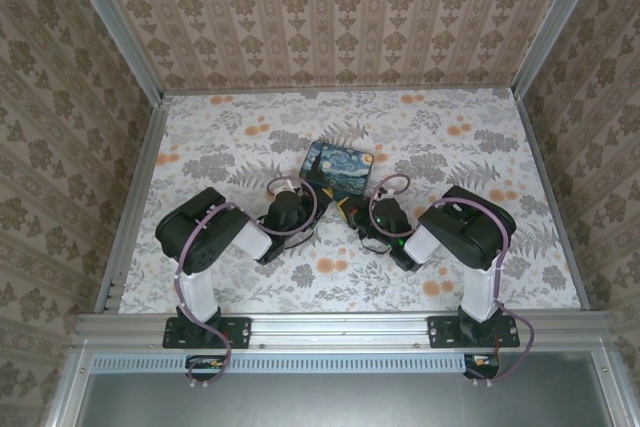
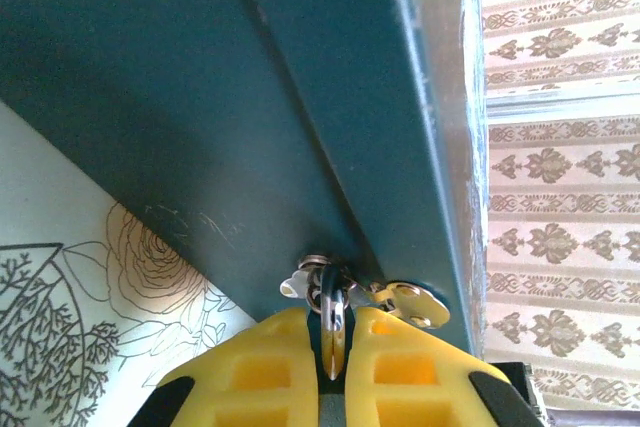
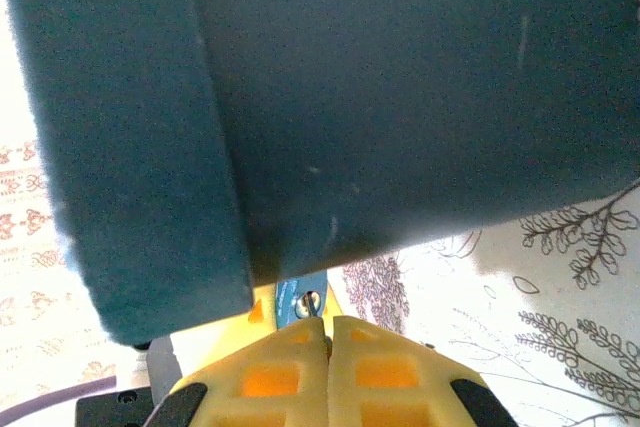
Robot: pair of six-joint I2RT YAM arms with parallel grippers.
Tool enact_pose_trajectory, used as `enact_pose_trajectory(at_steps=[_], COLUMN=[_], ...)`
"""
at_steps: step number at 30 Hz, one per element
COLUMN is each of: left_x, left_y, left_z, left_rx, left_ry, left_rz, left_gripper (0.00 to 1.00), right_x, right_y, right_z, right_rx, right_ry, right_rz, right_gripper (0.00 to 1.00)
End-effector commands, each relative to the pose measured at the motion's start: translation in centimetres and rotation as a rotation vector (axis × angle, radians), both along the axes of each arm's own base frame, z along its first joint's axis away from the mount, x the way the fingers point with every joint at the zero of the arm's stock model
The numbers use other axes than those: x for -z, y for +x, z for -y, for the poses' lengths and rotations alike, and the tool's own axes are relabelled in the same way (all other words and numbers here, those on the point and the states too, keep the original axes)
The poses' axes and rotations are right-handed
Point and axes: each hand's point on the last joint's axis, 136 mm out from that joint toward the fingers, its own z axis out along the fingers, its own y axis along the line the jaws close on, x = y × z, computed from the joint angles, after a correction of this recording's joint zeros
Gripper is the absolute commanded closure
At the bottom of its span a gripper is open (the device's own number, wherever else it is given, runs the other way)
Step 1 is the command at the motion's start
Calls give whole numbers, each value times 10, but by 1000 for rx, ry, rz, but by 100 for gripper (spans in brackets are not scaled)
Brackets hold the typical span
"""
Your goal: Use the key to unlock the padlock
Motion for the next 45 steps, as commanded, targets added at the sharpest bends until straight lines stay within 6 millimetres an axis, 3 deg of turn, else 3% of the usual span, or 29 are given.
enact_pose_trajectory(at_steps=[1, 11, 22, 28, 32, 39, 45], left_x=[-22, -31, -29, -28, -27, -27, -22], left_y=[-17, -25, -29, -31, -31, -32, -32], left_z=[19, 33, 43, 45, 44, 41, 39], left_rx=[88, 108, 132, 140, 139, 136, 129], left_ry=[-115, -168, -144, -137, -132, -123, -107], left_rz=[5, 25, 61, 64, 66, 72, 72], left_gripper=[100, 100, 100, 100, 100, 100, 100], right_x=[-25, -55, -53, -58, -62, -35, -39], right_y=[7, 11, 19, 25, 26, 20, 19], right_z=[-3, -16, -8, -16, -19, -21, -24], right_rx=[5, -35, 99, 92, 42, -85, -143], right_ry=[15, 29, 186, 262, 192, -44, -145], right_rz=[125, 219, 82, 44, 97, 93, 121], right_gripper=[100, 100, 100, 100, 100, 100, 100])
